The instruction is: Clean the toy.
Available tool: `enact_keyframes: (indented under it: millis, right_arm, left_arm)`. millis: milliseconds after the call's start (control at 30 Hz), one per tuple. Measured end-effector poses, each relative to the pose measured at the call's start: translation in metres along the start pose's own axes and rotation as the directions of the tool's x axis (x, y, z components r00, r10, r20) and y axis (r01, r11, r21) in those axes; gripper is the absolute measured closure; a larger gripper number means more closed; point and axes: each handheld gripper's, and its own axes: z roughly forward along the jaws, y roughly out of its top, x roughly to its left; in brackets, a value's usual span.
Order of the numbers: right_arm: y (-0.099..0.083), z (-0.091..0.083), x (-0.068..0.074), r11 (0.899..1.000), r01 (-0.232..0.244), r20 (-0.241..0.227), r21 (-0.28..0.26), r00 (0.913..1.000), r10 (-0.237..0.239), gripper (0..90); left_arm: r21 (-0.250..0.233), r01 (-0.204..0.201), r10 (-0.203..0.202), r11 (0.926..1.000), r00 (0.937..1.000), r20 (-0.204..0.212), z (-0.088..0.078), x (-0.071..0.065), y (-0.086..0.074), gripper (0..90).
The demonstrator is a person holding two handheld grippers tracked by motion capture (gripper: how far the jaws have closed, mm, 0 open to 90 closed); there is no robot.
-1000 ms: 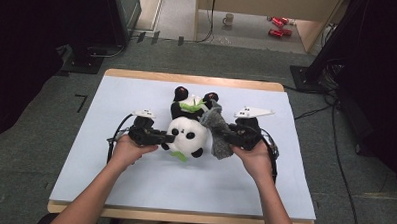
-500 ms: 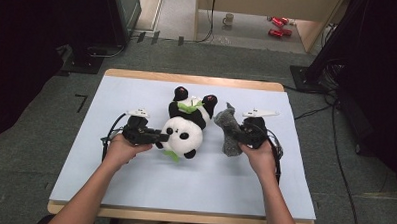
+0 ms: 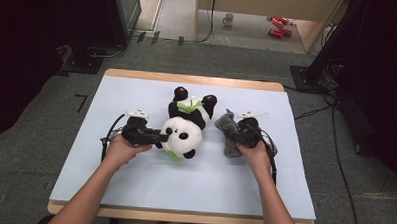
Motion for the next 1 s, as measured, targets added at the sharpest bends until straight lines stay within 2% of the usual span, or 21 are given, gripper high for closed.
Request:
enact_keyframes:
  millis: [133, 333, 433, 533, 733, 833, 900, 1000]
  right_arm:
    - [-0.003, 0.011, -0.002, 0.999, -0.001, 0.009, 0.038, 1.0000, 0.000, 69.9]
    - [-0.005, 0.019, -0.003, 0.998, -0.011, 0.019, 0.054, 0.9998, 0.010, 68.3]
    - [-0.006, 0.021, -0.004, 0.998, -0.021, 0.013, 0.056, 0.9997, 0.020, 65.2]
    - [-0.005, 0.022, -0.005, 0.998, -0.038, 0.004, 0.058, 0.9993, 0.038, 58.1]
    - [-0.003, 0.015, -0.008, 0.998, -0.057, -0.026, 0.036, 0.9980, 0.058, 44.2]
    - [-0.001, 0.008, -0.007, 0.998, -0.056, -0.019, 0.017, 0.9982, 0.057, 38.2]
    - [0.000, 0.004, -0.007, 0.998, -0.057, -0.016, 0.001, 0.9982, 0.057, 36.9]
    - [0.001, -0.003, -0.008, 0.998, -0.065, -0.042, -0.015, 0.9970, 0.065, 37.7]
  left_arm:
    - [-0.002, 0.000, 0.000, 1.0000, 1.0000, 0.000, 0.000, 0.000, -0.001, 67.3]
    - [-0.010, -0.007, 0.007, 0.9999, 1.0000, 0.000, 0.000, 0.000, -0.001, 64.0]
    - [-0.014, -0.009, 0.009, 0.9999, 1.0000, 0.001, -0.001, 0.000, -0.002, 60.9]
    - [-0.015, -0.007, 0.007, 0.9999, 1.0000, 0.002, -0.001, -0.001, -0.002, 57.8]
    - [-0.021, -0.029, 0.029, 0.9994, 0.9996, -0.008, -0.002, -0.004, -0.001, 48.9]
    - [-0.021, -0.047, 0.046, 0.9987, 0.9987, -0.020, -0.004, -0.006, -0.001, 44.8]
    - [-0.022, -0.060, 0.059, 0.9980, 0.9979, -0.027, -0.007, -0.007, 0.000, 42.2]
    - [-0.033, -0.059, 0.058, 0.9977, 0.9979, -0.030, -0.010, -0.006, 0.001, 39.3]
